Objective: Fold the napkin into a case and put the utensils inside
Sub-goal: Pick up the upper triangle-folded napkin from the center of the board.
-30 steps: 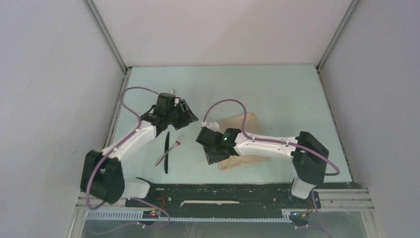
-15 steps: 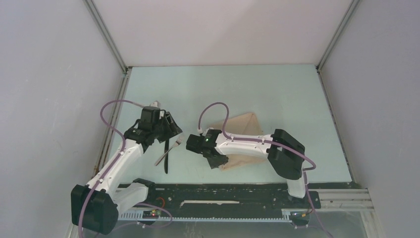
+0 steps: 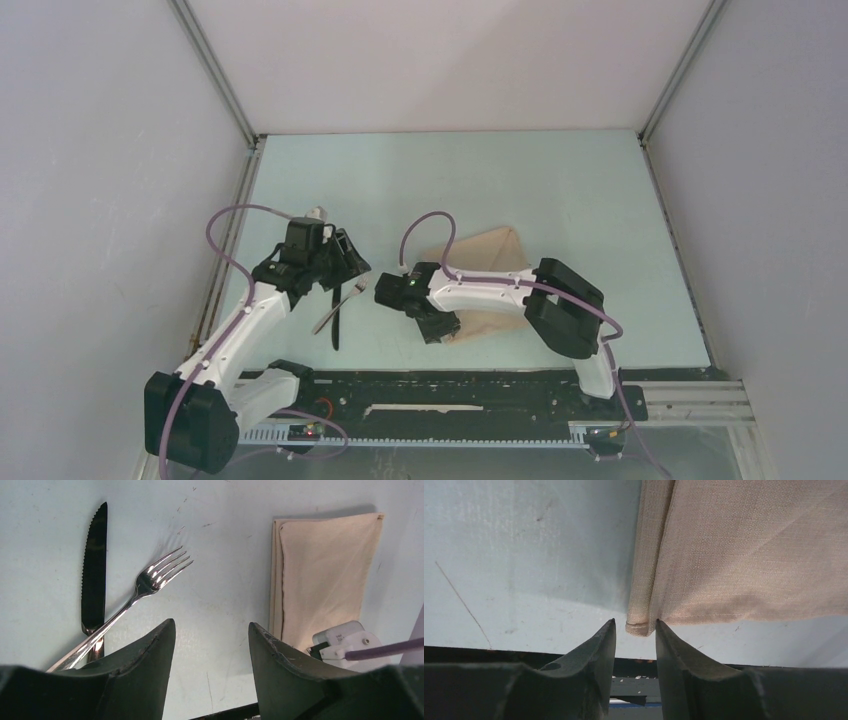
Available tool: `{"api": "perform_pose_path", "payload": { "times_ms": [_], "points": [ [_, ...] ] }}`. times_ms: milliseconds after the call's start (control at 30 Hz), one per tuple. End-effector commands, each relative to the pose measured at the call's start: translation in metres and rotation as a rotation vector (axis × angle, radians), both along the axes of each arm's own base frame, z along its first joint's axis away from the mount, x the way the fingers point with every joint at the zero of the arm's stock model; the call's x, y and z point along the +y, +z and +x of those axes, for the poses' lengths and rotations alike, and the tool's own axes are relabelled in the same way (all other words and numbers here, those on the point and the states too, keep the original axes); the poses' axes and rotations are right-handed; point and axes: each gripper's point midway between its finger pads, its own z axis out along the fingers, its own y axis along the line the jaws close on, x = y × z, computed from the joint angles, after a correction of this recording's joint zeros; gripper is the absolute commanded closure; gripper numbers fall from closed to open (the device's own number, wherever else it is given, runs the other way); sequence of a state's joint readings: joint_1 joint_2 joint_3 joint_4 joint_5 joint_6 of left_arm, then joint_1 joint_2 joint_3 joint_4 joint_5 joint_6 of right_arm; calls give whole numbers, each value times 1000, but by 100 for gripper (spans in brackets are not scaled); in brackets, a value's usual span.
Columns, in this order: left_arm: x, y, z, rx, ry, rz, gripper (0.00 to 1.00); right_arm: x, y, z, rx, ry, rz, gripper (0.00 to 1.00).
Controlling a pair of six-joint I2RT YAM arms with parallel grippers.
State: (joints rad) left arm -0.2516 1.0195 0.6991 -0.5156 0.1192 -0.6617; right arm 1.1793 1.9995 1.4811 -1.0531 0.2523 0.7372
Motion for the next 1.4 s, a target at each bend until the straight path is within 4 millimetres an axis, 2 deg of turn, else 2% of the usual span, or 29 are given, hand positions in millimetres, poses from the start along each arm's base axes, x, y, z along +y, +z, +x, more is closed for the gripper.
{"api": "perform_pose_path", "payload": {
  "times_ms": [0,433,767,1033,1200,1367],
  "points": [
    [-2,10,6,-52,-17,-16,38,9,2,11,-15,5,25,58],
    [-4,10,8,-49,-22,-22,38,5,-22,17,8,11,16,58],
    [-5,4,9,-34,-26,-21,38,-15,-49,14,55,-13,18,57],
    [-8,3,10,-25,-30,-36,38,-20,-56,14,90,-26,82,58],
    [-9,2,10,-21,-29,-44,38,-19,-58,17,108,-29,110,66],
    [-11,-2,7,-9,-37,-52,38,-20,-62,22,70,-4,95,86]
  ]
}}
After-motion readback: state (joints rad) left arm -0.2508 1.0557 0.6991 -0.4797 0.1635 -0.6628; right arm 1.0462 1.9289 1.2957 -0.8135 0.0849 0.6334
